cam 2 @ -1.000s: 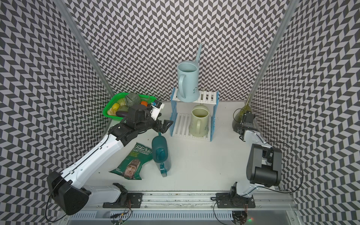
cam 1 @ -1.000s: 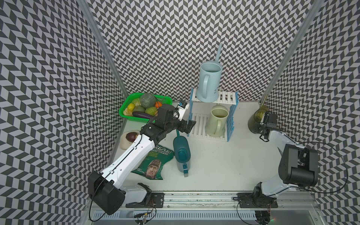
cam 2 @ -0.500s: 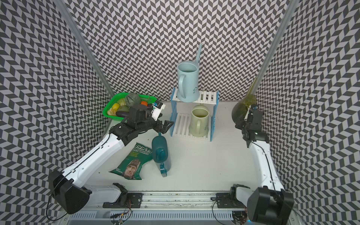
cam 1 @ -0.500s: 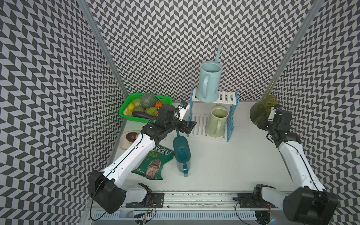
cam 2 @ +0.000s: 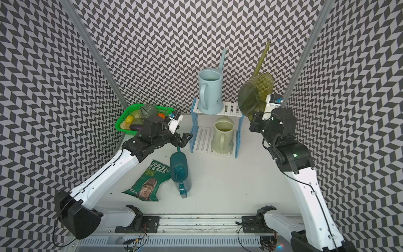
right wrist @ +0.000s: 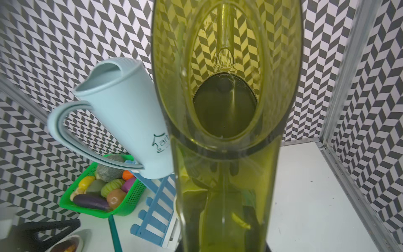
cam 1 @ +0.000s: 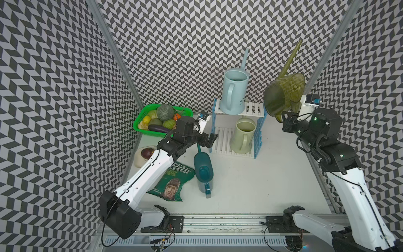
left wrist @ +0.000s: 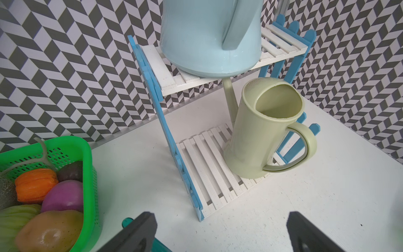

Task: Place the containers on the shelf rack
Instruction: 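Pick up a container from the center of the board.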

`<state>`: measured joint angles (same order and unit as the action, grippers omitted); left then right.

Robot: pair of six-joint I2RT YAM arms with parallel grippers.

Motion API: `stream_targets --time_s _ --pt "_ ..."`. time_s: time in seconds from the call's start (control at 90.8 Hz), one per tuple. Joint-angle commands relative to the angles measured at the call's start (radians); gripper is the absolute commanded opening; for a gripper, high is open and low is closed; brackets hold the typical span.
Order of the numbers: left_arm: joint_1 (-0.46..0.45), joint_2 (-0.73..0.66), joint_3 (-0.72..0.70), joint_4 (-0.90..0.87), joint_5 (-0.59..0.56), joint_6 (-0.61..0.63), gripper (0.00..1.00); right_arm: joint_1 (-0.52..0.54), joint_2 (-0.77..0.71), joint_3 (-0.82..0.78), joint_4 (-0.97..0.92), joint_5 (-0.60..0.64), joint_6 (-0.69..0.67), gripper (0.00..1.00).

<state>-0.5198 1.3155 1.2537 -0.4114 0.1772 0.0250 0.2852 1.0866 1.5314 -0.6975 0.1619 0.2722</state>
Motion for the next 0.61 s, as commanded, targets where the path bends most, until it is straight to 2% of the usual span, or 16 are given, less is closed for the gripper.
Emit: stream_targets --time_s 0.0,0.595 --pt "0.006 0.008 0.025 0.028 -0.007 -0.005 1.00 0.059 0.038 0.044 0.043 0.100 0.038 0.00" --pt "0.007 0.029 0.039 0.029 0.014 -0.026 1.00 0.191 0.207 0.150 0.025 0.248 0.163 0.00"
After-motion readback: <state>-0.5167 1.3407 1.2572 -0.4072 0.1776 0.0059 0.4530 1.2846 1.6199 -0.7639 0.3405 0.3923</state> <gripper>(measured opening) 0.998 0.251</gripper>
